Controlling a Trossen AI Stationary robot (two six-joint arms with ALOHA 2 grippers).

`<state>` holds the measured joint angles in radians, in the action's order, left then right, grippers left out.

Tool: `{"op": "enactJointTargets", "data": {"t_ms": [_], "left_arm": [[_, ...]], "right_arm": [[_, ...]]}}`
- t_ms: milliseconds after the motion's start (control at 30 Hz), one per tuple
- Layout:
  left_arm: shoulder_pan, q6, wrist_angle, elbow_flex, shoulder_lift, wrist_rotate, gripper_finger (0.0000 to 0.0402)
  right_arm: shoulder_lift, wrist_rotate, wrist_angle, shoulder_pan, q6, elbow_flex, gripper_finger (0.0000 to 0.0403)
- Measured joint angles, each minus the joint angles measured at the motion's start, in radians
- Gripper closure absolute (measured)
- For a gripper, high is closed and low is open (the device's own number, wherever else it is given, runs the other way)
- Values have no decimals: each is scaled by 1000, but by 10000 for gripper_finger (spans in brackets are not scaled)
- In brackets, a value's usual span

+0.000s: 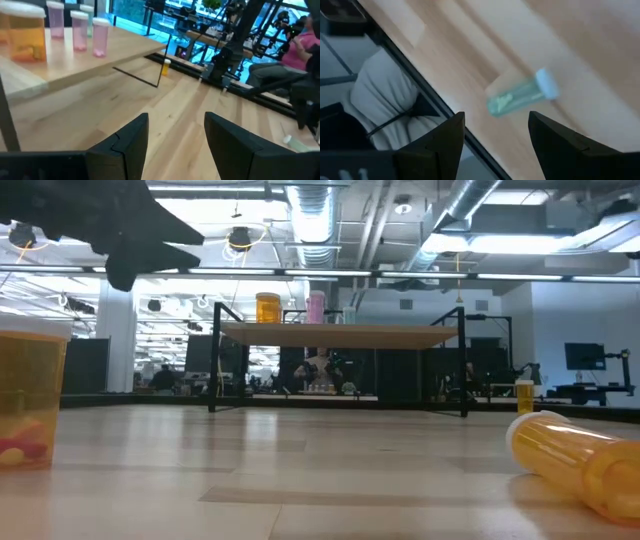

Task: Pick and place medicine bottles onto shelf by color
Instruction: Put the blue pill bottle on the shelf aligned with the other blue pill bottle

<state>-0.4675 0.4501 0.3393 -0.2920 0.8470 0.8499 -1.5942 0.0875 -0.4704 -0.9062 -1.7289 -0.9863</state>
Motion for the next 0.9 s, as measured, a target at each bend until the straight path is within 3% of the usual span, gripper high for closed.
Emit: {"op": "enactJointTargets", "data": {"t_ms": [400, 900], "left_arm": [[0, -23, 328, 0, 220, -82, 221], [-8, 18, 620, -3, 407, -244, 221]], "right_arm": [[-178, -8, 135, -52, -87, 0, 163], [-192, 31, 98, 1, -117, -1, 163]]}}
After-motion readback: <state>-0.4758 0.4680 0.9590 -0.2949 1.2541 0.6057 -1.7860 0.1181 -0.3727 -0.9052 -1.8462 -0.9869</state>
